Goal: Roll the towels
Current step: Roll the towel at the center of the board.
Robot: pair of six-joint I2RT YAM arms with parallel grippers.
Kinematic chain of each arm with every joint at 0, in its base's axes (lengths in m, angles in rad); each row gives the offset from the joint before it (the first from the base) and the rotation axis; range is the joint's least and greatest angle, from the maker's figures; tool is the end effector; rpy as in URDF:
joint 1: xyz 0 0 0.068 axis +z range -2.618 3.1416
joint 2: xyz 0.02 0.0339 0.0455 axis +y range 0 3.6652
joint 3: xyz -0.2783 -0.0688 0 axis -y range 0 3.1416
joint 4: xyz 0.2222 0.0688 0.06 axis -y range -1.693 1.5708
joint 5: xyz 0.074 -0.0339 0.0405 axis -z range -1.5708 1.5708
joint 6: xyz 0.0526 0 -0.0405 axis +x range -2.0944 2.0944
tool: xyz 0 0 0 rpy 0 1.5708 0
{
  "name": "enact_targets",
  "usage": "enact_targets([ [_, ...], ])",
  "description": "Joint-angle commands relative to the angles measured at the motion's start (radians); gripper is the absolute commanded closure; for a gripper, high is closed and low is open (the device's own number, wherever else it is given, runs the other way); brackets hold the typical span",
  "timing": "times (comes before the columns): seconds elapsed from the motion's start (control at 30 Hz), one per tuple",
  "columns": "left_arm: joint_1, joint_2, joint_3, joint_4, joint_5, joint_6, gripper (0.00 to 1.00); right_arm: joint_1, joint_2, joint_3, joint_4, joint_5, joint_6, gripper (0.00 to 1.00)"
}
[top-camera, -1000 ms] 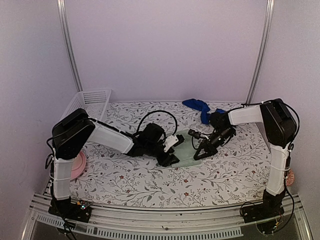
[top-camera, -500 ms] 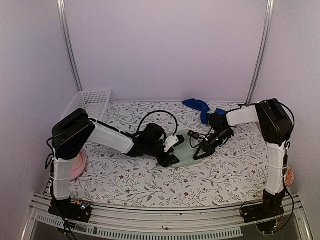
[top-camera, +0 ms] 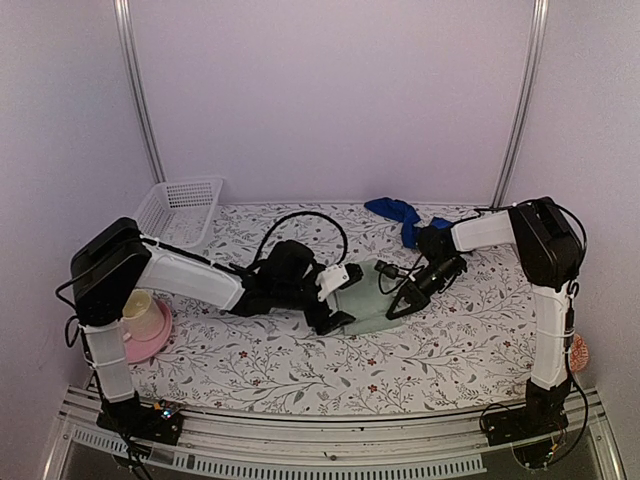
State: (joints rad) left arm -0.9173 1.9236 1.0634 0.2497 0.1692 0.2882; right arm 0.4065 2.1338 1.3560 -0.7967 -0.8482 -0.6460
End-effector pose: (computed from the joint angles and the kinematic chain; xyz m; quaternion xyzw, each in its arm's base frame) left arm 0.2420 -0.3307 0.1732 0.5332 0.7059 -0.2137 0.4145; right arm 0.3229 0.1820 0.1269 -0.4571 0.7885 0.4088 0.0475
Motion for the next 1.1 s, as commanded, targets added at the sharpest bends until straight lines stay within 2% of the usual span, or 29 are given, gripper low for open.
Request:
enact_targets([
  [0.0,-0.072,-0.027,-0.037,0.034,-0.095,0.144,0.07,-0.005,0.046,0.011,-0.002,0.067,0.002,0.88],
  [0.1,-0.102,-0.027,-0.061,0.038,-0.135,0.2,0.12,-0.006,0.045,0.012,-0.004,0.066,0.003,0.88],
  [0.23,-0.151,-0.028,-0.091,0.052,-0.186,0.273,0.14,-0.005,0.051,0.016,-0.007,0.069,0.006,0.88],
  [0.37,-0.174,-0.003,-0.078,0.044,-0.253,0.317,0.21,-0.005,0.059,0.02,-0.016,0.067,0.005,0.88],
  [0.7,-0.214,0.087,-0.035,-0.018,-0.338,0.393,0.47,-0.005,0.069,0.034,-0.041,0.053,-0.004,0.88],
  [0.93,-0.218,0.119,-0.026,-0.01,-0.398,0.408,0.49,-0.005,0.08,0.038,-0.05,0.051,-0.007,0.88],
  [1.07,-0.218,0.148,-0.003,-0.042,-0.415,0.408,0.54,-0.006,0.08,0.042,-0.054,0.047,-0.007,0.89],
])
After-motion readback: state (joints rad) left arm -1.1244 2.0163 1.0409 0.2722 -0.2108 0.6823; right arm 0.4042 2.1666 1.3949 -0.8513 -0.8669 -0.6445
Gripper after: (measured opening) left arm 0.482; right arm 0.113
